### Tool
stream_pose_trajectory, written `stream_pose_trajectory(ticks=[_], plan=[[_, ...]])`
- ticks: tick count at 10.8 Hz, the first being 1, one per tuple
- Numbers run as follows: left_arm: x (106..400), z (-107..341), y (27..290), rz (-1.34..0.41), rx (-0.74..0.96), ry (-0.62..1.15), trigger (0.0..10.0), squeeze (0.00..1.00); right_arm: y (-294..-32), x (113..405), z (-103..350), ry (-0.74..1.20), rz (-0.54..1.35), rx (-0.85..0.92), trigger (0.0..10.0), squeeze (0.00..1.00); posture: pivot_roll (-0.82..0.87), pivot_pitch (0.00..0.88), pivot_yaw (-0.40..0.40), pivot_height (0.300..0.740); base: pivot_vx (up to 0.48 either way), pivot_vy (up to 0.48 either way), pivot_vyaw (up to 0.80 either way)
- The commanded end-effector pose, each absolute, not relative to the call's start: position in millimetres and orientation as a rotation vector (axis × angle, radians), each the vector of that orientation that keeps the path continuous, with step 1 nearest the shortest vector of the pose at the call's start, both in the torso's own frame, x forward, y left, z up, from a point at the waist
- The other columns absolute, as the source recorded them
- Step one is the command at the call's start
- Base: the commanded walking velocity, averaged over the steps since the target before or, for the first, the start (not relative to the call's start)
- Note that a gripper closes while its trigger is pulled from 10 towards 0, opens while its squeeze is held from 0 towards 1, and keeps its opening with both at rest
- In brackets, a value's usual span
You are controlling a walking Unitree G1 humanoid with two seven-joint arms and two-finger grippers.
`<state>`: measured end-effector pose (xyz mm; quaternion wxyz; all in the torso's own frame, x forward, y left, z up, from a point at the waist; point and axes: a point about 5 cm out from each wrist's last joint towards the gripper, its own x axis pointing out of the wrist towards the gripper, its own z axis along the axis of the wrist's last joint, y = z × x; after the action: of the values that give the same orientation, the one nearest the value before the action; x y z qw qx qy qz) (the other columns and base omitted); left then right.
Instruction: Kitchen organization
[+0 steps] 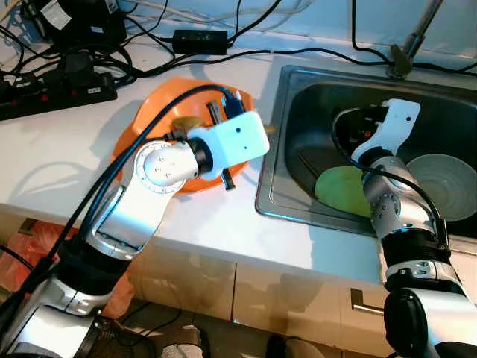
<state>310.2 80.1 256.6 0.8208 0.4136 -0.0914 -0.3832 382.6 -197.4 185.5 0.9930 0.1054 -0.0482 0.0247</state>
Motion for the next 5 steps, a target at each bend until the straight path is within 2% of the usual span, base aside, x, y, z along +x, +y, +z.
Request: stream_pose_trajectory(ticks=[1, 5], plan=[[311, 256, 79, -0.817, 0.889, -0.190, 0.0, 0.00, -199, 383, 187, -0.104, 0.037, 0.218, 10.0, 0.00, 0.10, 0.129, 0.008, 0.723, 0.000, 0.000, 0.00], [312, 279, 82, -0.775, 0.779, -0.275, 0.0, 0.00, -199, 384, 187, -0.103, 0.038, 0.219, 10.0, 0.00, 0.10, 0.127, 0.006, 0.723, 0.000, 0.000, 0.00]])
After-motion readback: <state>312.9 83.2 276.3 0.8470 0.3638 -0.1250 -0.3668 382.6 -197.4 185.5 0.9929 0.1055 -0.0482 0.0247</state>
